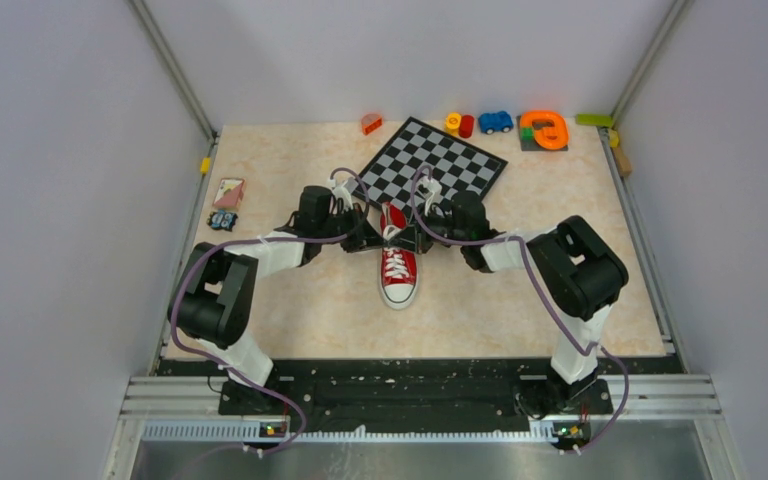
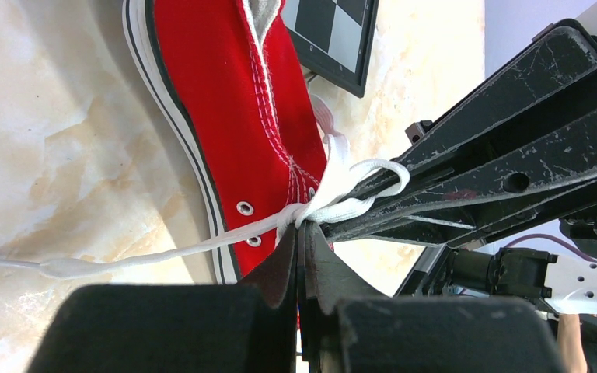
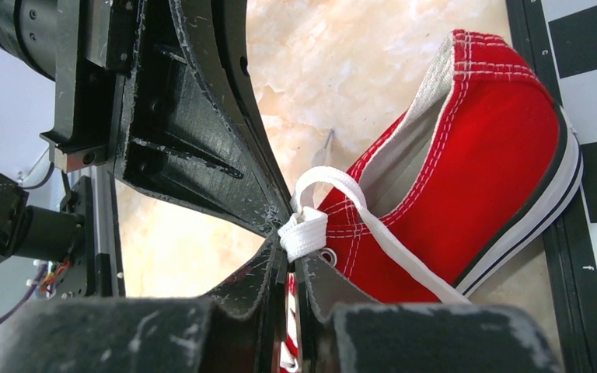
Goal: Tie the shoes
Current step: Wrap the shoelace around the shoelace.
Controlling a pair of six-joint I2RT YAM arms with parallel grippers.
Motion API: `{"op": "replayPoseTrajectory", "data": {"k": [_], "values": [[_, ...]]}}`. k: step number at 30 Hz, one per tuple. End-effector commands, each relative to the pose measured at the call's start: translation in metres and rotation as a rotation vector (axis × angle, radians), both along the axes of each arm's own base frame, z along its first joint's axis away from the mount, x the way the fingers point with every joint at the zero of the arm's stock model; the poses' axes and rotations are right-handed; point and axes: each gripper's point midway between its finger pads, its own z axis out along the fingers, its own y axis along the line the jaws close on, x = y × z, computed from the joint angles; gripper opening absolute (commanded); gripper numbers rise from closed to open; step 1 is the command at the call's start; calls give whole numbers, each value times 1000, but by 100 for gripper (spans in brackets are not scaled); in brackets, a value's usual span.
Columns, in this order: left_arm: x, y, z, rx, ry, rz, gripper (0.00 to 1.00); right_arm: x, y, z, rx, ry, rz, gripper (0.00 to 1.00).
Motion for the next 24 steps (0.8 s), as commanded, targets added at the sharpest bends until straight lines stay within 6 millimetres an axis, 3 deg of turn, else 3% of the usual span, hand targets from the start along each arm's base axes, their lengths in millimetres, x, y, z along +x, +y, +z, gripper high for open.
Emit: {"op": "replayPoseTrajectory", "data": {"k": [1, 13, 24], "values": [[5, -5, 11, -26, -51, -24, 0, -3, 8, 18, 33, -59, 47, 1], [-3, -9, 11, -66, -34, -24, 0, -8, -8, 43, 104, -89, -3, 0], [-4, -17, 16, -122, -21, -16, 0, -10, -5, 48, 133, -68, 19, 0]]}}
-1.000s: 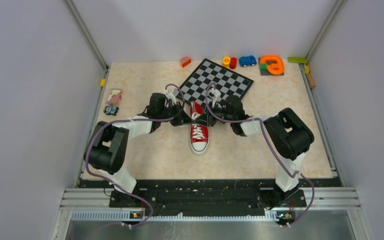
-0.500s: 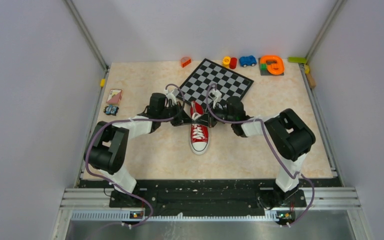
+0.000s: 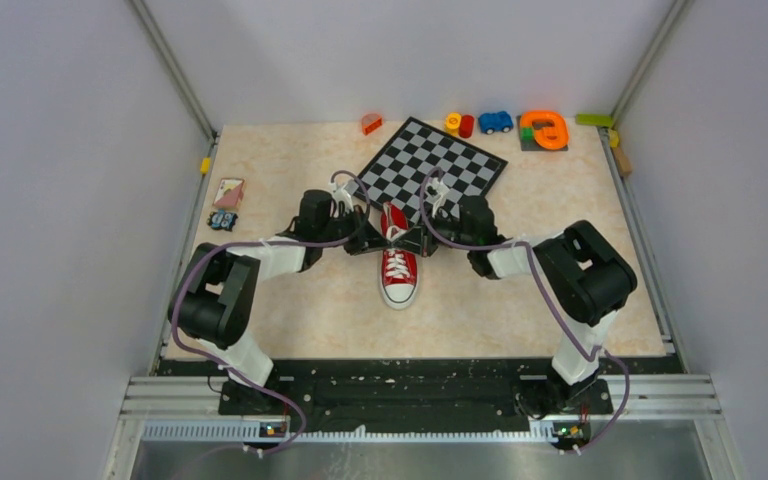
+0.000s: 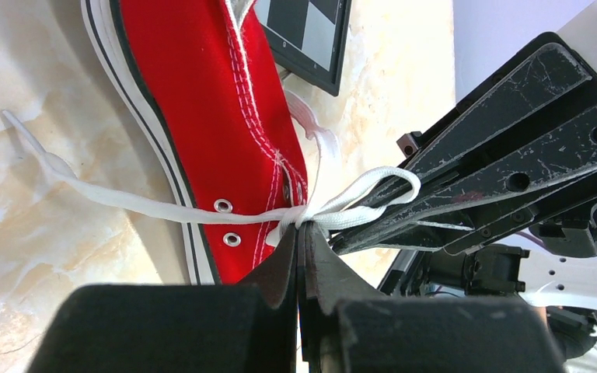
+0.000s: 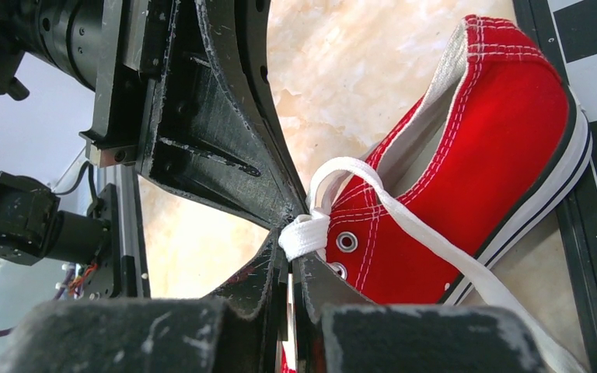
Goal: Tie the shoes
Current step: Wrap the shoelace around the shoelace.
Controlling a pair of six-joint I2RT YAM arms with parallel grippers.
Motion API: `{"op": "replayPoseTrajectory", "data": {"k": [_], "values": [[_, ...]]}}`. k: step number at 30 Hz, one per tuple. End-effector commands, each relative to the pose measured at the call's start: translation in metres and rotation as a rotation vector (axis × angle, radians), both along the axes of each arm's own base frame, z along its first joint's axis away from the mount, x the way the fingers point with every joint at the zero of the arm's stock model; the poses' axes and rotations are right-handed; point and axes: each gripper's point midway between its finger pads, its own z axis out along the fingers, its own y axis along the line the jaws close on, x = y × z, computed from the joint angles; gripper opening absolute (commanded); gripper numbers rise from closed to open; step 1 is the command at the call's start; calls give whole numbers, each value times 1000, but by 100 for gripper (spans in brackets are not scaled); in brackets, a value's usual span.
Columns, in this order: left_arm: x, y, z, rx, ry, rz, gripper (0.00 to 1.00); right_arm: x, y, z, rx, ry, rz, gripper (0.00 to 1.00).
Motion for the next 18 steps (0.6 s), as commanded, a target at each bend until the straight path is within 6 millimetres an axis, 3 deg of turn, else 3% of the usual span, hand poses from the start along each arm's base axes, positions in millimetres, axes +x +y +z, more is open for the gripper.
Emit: {"op": "replayPoseTrajectory", "data": {"k": [1, 13, 18], "values": [[2, -10, 12, -68, -29, -10, 0, -1, 4, 38, 84, -91, 42, 0], [13, -14, 10, -126, -7, 66, 0, -1, 6, 37, 90, -79, 44, 0], [16, -13, 20, -176, -30, 115, 0, 0, 5, 36, 86, -75, 33, 0]]}}
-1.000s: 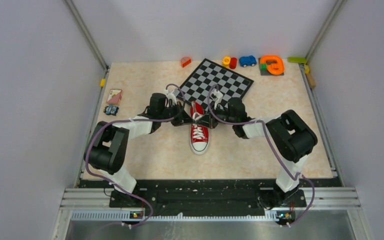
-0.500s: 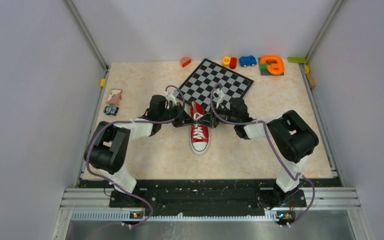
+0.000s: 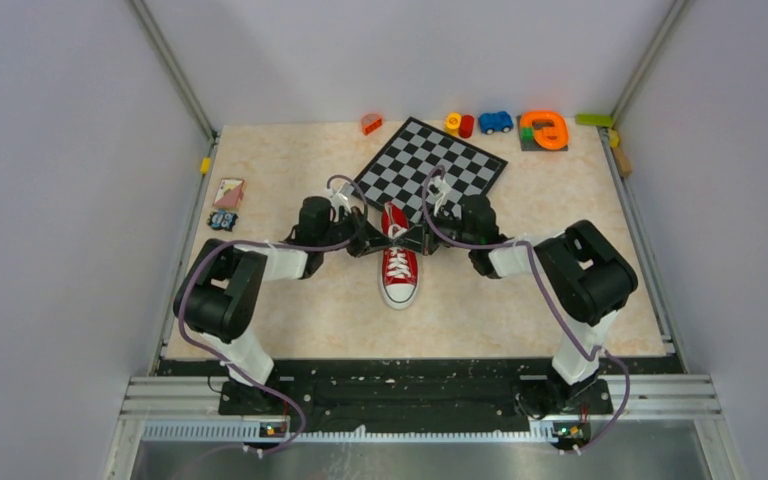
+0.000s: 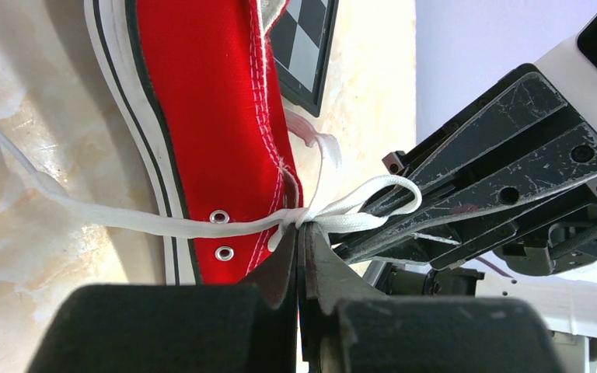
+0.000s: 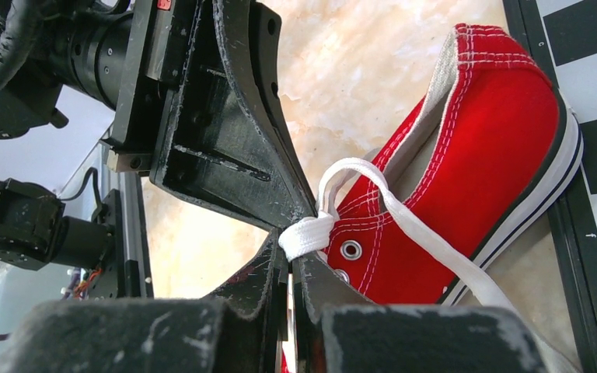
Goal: Tie the shoes
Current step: Wrap the shoelace around the shoelace.
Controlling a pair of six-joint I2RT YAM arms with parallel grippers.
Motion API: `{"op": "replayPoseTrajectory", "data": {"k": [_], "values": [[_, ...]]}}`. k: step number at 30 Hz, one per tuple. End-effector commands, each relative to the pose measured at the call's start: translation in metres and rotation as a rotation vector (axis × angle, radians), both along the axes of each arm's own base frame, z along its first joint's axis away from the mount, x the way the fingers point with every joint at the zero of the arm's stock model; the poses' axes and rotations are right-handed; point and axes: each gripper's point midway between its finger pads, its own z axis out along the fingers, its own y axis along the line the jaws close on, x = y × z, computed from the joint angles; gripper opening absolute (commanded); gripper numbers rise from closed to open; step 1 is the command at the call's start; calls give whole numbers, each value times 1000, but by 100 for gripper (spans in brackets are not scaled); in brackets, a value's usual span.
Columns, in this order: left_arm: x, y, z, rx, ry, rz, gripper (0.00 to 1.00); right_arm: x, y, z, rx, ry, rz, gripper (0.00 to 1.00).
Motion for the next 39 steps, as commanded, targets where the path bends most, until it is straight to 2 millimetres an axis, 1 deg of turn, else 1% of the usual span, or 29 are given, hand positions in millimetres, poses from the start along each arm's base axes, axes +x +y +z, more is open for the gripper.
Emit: {"op": "replayPoseTrajectory", "data": {"k": [1, 6, 14, 15, 18, 22, 24, 28, 32, 35, 37, 39], "values": [[12, -5, 22, -66, -87, 63, 0, -3, 7, 31, 67, -83, 35, 0], [12, -2, 31, -78, -113, 104, 0, 0, 6, 30, 62, -78, 23, 0], [11, -2, 34, -92, -121, 116, 0, 4, 2, 22, 31, -68, -14, 1], [12, -1, 34, -88, -126, 118, 0, 5, 1, 21, 24, -71, -21, 8], [12, 1, 32, -61, -129, 120, 0, 8, 0, 17, 9, -72, -38, 20], [10, 2, 28, -46, -127, 115, 0, 11, 3, 12, 7, -65, -31, 25], [10, 1, 27, -47, -121, 110, 0, 12, 5, 10, 10, -56, -24, 25], [9, 1, 24, -47, -115, 104, 0, 12, 8, 10, 21, -51, -9, 23], [10, 2, 23, -34, -119, 109, 0, 12, 9, 5, 18, -37, -5, 15], [10, 3, 23, -31, -118, 109, 0, 11, 9, 3, 19, -35, 2, 11], [9, 3, 22, -30, -118, 110, 0, 10, 9, 4, 21, -38, 3, 0], [9, 3, 23, -26, -120, 111, 0, 8, 8, 7, 24, -44, 3, 0]]}}
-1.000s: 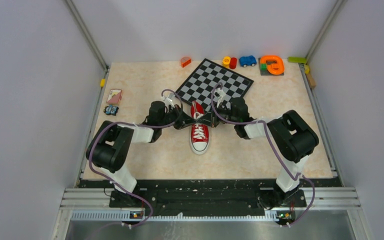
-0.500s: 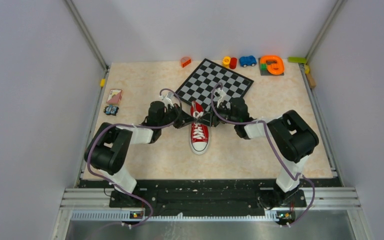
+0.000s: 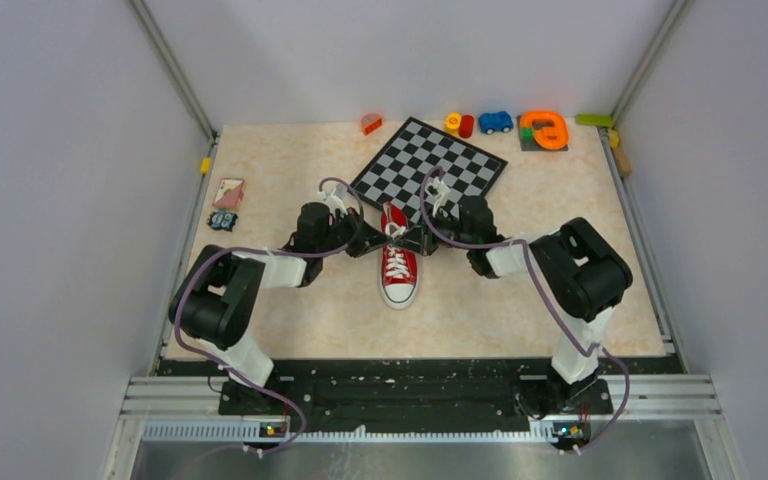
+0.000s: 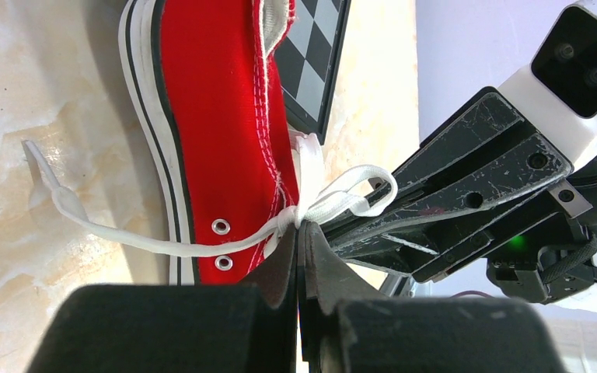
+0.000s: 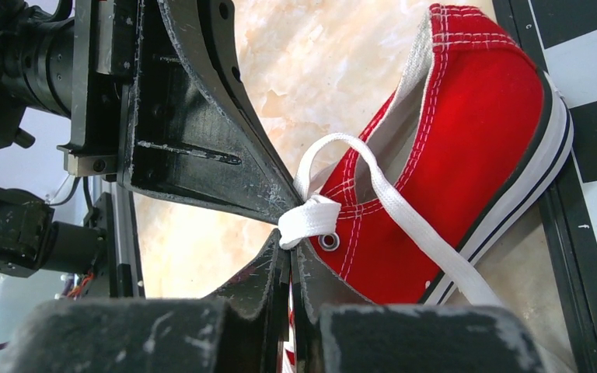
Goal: Tie the shoes
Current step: Wrap the shoelace around the shoelace.
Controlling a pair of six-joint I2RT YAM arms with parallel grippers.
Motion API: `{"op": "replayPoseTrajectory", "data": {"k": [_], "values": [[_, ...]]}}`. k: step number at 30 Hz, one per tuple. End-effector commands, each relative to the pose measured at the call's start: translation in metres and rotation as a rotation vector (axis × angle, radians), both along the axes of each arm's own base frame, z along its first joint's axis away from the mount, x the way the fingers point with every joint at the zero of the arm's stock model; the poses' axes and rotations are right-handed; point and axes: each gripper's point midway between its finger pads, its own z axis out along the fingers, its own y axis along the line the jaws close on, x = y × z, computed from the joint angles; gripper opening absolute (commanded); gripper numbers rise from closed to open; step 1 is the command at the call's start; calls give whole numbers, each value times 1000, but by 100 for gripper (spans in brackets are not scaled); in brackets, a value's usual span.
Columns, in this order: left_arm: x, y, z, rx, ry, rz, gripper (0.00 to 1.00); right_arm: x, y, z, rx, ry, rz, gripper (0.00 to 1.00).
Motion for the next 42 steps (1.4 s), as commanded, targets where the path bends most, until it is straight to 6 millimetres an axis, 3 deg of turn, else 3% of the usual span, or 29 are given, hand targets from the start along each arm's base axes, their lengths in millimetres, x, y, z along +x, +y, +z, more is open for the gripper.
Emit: {"op": "replayPoseTrajectory", "data": {"k": [1, 11, 26, 42], "values": [[3, -2, 19, -11, -79, -12, 0, 2, 6, 21, 43, -75, 19, 0], [4, 2, 14, 40, -76, -1, 0, -2, -17, 32, 73, -88, -53, 0], [-4, -16, 34, -34, -77, -52, 0, -8, -15, 47, 103, -120, -11, 0], [-3, -36, 37, -180, -24, -102, 0, -13, -14, 50, 117, -118, 8, 0]]}}
